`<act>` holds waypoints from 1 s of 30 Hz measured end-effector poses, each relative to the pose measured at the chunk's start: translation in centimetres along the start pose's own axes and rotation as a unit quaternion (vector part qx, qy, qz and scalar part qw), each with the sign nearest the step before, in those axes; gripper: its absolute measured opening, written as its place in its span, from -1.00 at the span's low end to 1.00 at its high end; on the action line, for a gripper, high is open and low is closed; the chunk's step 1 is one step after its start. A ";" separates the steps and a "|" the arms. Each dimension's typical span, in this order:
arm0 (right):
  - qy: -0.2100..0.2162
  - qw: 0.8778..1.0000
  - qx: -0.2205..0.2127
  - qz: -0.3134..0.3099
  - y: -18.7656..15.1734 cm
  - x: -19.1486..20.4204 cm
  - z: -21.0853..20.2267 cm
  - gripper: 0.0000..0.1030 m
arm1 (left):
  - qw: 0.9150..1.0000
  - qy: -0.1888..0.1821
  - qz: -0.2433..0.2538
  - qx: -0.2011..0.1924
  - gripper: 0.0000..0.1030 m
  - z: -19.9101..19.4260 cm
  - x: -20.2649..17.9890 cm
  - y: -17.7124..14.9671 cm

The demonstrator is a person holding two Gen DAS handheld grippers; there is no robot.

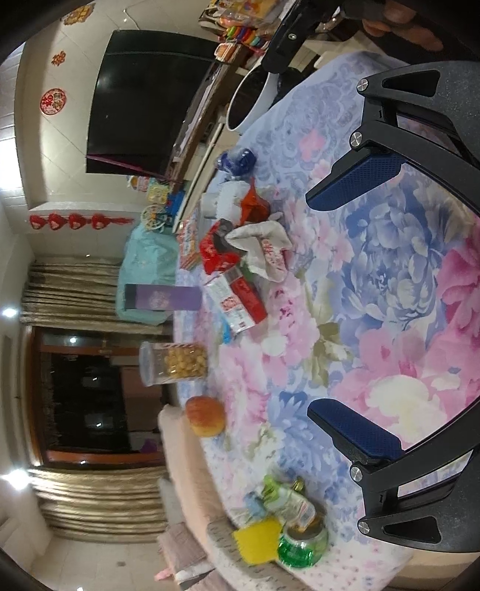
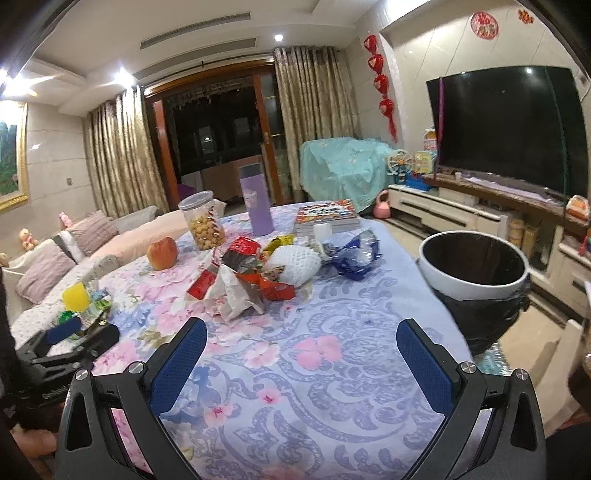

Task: Collect trash
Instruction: 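Grasp the white tissue with the left tool while the right tool grasps the orange wrapper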

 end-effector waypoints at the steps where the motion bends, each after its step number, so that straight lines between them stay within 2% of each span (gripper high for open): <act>1: 0.003 1.000 0.002 0.004 0.0 -0.2 0.2 1.00 | 1.000 -0.004 -0.003 0.005 1.00 0.3 0.2 -0.1; 7: 0.013 1.000 0.024 0.011 0.0 -0.3 2.7 0.99 | 0.999 -0.022 -0.004 0.035 0.95 3.3 0.9 0.0; 12: 0.033 0.999 0.044 0.005 -0.2 0.4 5.2 0.94 | 0.997 -0.045 0.006 0.056 0.76 6.4 0.8 0.4; 15: 0.040 0.997 0.061 -0.002 -0.4 0.7 6.9 0.80 | 0.995 -0.061 0.004 0.079 0.60 8.5 0.9 0.4; 20: 0.054 0.994 0.098 0.000 -0.7 0.4 10.1 0.51 | 0.991 -0.077 0.004 0.105 0.51 11.4 0.8 0.5; 23: 0.063 0.991 0.115 0.000 -0.7 0.3 11.9 0.42 | 0.989 -0.091 0.006 0.116 0.49 12.8 0.5 0.8; 30: 0.087 0.986 0.139 -0.001 -0.5 0.4 14.6 0.35 | 0.980 -0.127 0.021 0.153 0.28 16.0 -1.0 0.7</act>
Point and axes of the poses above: each gripper's, at about its wrist camera, not at the fingertips, and z roughly the way its jaws point, x to its left, y to its top, the point moved 2 cm from there along z, roughly the way its jaws point, and after that the axes turned 12 degrees about -x, right-handed, at the moved point
